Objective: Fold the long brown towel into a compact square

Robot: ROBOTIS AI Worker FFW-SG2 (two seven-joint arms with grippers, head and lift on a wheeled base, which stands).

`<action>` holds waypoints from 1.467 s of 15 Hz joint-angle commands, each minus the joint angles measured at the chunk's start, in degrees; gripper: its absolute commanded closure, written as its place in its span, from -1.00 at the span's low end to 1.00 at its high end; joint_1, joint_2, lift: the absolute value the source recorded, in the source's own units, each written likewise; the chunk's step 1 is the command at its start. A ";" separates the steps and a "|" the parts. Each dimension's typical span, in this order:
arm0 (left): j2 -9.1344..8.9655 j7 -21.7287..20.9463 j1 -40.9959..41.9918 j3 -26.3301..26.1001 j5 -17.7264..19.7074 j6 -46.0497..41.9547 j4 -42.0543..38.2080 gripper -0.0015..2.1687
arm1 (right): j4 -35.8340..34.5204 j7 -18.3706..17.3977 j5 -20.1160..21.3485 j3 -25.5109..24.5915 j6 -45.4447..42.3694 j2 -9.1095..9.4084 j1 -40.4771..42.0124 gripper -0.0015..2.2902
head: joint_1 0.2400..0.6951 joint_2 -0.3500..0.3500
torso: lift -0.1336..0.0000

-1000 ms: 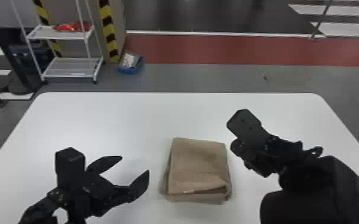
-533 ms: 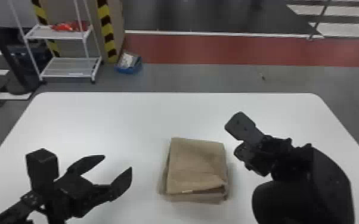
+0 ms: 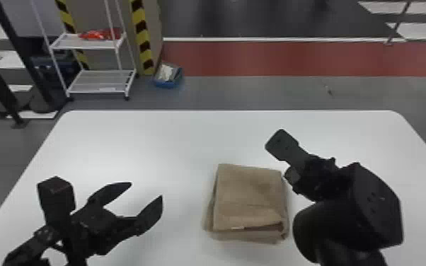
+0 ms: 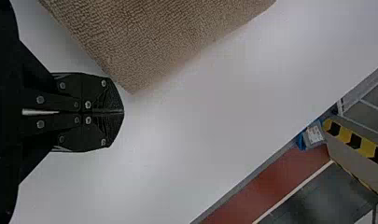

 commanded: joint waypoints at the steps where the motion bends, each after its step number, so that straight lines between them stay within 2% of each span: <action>1: -0.24 0.00 -0.05 0.41 0.34 -0.90 0.63 -0.93 | 2.57 -1.77 -0.59 0.51 -0.47 0.05 -0.66 0.76 | 1.00 0.05 | -0.87; 7: -0.24 -0.44 -0.05 1.28 0.69 -1.25 0.89 -0.93 | 4.68 -7.57 -1.82 1.04 -0.65 0.05 -2.85 0.76 | 1.00 0.06 | -0.87; 16: -0.24 -1.14 -1.02 1.72 0.69 -1.60 2.30 -0.93 | 3.45 -7.39 -1.82 6.05 1.82 0.05 -1.36 0.76 | 1.00 0.15 | -0.87; 22: -0.24 -1.23 -1.02 1.64 0.69 -1.60 2.56 -0.93 | 3.45 -9.59 -1.91 7.01 0.94 0.05 -2.06 0.76 | 1.00 0.21 | -0.87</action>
